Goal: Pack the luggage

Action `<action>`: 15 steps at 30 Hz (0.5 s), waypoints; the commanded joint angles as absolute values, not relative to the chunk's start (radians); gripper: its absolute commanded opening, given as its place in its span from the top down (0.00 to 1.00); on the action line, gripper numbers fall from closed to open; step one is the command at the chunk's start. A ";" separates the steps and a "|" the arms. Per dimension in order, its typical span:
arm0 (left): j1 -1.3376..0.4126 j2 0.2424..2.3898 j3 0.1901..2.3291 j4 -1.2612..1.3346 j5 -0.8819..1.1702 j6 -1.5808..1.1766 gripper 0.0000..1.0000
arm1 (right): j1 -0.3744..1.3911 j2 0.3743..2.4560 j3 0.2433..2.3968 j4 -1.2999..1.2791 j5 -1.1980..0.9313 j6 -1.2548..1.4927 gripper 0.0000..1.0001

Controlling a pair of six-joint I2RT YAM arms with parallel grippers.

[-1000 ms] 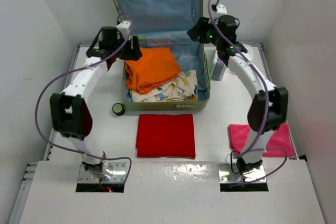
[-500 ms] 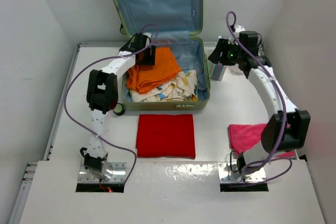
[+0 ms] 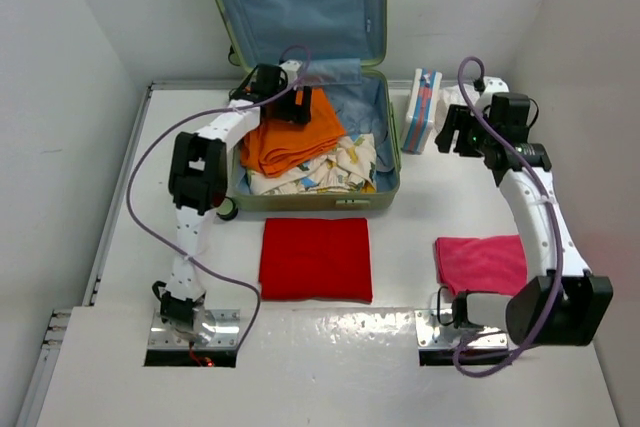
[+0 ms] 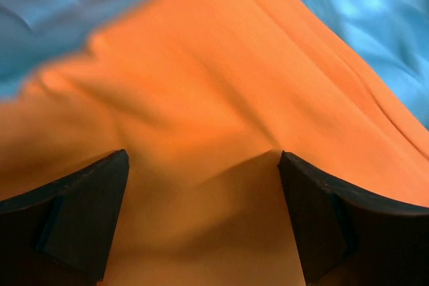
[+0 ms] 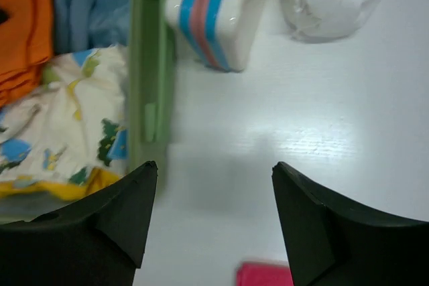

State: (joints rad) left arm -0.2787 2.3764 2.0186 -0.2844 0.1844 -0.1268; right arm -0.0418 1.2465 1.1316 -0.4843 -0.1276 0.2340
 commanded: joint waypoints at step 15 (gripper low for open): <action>-0.290 1.645 1.655 -0.325 0.135 0.057 0.03 | -0.155 1.929 1.469 -0.008 -0.109 0.026 0.32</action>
